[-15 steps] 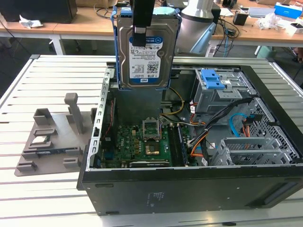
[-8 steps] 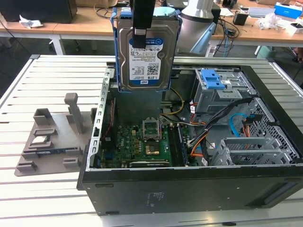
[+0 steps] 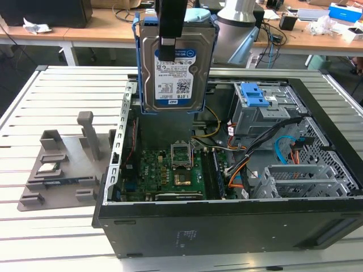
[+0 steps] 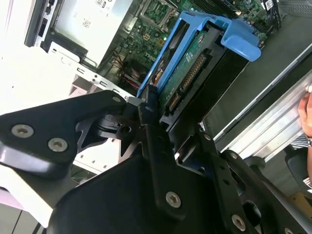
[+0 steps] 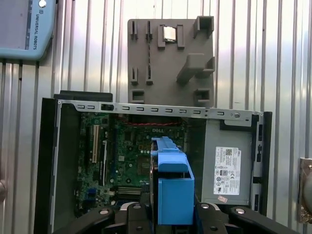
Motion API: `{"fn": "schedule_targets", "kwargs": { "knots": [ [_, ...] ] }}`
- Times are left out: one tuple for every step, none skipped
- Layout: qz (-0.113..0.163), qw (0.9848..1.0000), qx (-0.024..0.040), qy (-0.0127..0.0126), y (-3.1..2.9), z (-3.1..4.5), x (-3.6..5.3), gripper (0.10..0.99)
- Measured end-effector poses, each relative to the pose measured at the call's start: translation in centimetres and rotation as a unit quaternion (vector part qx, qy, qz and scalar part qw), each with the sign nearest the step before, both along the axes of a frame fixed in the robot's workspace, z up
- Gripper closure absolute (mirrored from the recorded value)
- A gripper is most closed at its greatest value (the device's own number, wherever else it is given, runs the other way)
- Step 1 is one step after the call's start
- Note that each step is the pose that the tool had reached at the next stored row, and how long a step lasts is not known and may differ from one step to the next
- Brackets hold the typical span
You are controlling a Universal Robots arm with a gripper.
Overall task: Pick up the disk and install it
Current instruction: 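Pick up the disk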
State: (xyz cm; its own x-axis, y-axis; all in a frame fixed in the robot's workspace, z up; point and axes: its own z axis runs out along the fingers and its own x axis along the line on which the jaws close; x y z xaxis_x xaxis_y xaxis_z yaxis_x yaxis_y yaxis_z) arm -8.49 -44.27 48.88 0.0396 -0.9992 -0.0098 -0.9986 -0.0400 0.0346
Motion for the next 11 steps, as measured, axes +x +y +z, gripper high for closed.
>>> {"fn": "schedule_targets", "kwargs": {
  "knots": [
    [0.0,1.0,0.0,0.0,-0.12,-0.01,0.0,0.722],
    [0.0,1.0,0.0,0.0,-0.21,-0.02,0.0,0.722],
    [0.0,1.0,0.0,0.0,-0.28,-0.03,0.0,0.722],
    [0.0,1.0,0.0,0.0,-0.45,-0.05,0.0,0.722],
    [0.0,1.0,0.0,0.0,-0.63,-0.07,0.0,0.722],
    [0.0,1.0,0.0,0.0,-0.76,-0.08,0.0,0.722],
    [0.0,1.0,0.0,0.0,-0.91,-0.09,0.0,0.722],
    [0.0,1.0,0.0,0.0,-1.01,-0.1,0.0,0.722],
    [0.0,1.0,0.0,0.0,-1.13,-0.11,0.0,0.722],
    [0.0,1.0,0.0,0.0,-1.36,-0.12,0.0,0.722],
    [0.0,1.0,0.0,0.0,-1.53,-0.13,0.0,0.722]
  ]
}}
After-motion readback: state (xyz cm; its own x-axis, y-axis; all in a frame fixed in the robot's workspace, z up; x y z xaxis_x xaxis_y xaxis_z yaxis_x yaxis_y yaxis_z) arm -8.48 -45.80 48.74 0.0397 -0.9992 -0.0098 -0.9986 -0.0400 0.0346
